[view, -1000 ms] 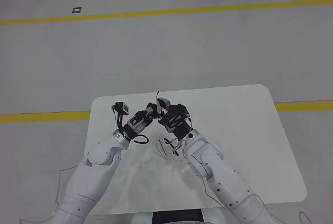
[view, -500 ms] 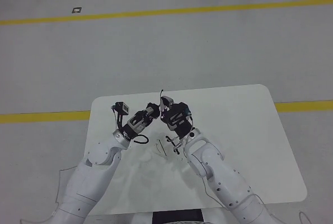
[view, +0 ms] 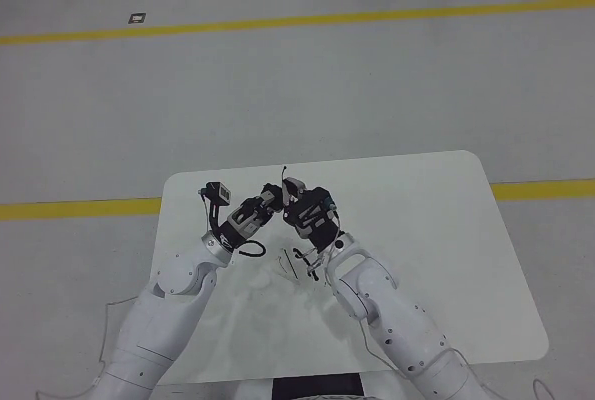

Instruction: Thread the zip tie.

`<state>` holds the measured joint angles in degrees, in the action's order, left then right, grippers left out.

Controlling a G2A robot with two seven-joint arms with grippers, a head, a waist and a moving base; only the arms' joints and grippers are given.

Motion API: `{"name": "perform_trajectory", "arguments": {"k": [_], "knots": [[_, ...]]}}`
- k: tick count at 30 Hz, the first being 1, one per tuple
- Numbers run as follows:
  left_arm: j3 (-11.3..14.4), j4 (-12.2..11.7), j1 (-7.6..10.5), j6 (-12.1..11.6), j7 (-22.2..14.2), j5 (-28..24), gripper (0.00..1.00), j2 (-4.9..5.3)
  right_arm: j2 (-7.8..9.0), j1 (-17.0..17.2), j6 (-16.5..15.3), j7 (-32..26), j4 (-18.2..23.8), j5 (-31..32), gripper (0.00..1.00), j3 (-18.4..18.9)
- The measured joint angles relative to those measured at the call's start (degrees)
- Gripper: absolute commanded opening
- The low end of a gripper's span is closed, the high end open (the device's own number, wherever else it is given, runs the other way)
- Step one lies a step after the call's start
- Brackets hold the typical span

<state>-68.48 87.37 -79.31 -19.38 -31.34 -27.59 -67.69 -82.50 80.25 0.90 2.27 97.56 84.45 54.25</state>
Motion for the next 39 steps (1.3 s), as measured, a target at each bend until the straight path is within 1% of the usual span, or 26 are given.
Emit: {"name": "perform_trajectory", "arguments": {"k": [4, 14, 25, 34, 35, 36, 37, 39], "knots": [[0.0, 0.0, 0.0, 0.0, 0.0, 0.0, 0.0, 0.0, 0.0, 0.2, 0.7, 0.2, 0.2, 0.5, 0.0, 0.2], [0.0, 0.0, 0.0, 0.0, 0.0, 0.0, 0.0, 0.0, -0.02, 0.3, -0.2, -1.2, -0.2, 0.5, 0.0, 0.2], [0.0, 0.0, 0.0, 0.0, 0.0, 0.0, 0.0, 0.0, -0.2, -0.1, 0.2, -0.9, -0.9, 0.2, 0.0, 0.2], [0.0, 0.0, 0.0, 0.0, 0.0, 0.0, 0.0, 0.0, -0.25, 0.0, -0.2, -2.1, -1.3, 0.5, 0.0, 0.1], [0.0, 0.0, 0.0, 0.0, 0.0, 0.0, 0.0, 0.0, -0.24, 0.1, -0.2, -2.2, -1.2, 0.5, 0.18, 0.1], [0.0, 0.0, 0.0, 0.0, 0.0, 0.0, 0.0, 0.0, -0.24, 0.1, -0.3, -2.2, -1.1, 0.5, 0.48, 0.1], [0.0, 0.0, 0.0, 0.0, 0.0, 0.0, 0.0, 0.0, -0.23, 0.2, -0.2, -2.3, -0.9, 0.5, 1.0, 0.2], [0.0, 0.0, 0.0, 0.0, 0.0, 0.0, 0.0, 0.0, -0.19, 0.5, 0.0, -2.1, -0.3, 0.5, 1.0, 0.5]]}}
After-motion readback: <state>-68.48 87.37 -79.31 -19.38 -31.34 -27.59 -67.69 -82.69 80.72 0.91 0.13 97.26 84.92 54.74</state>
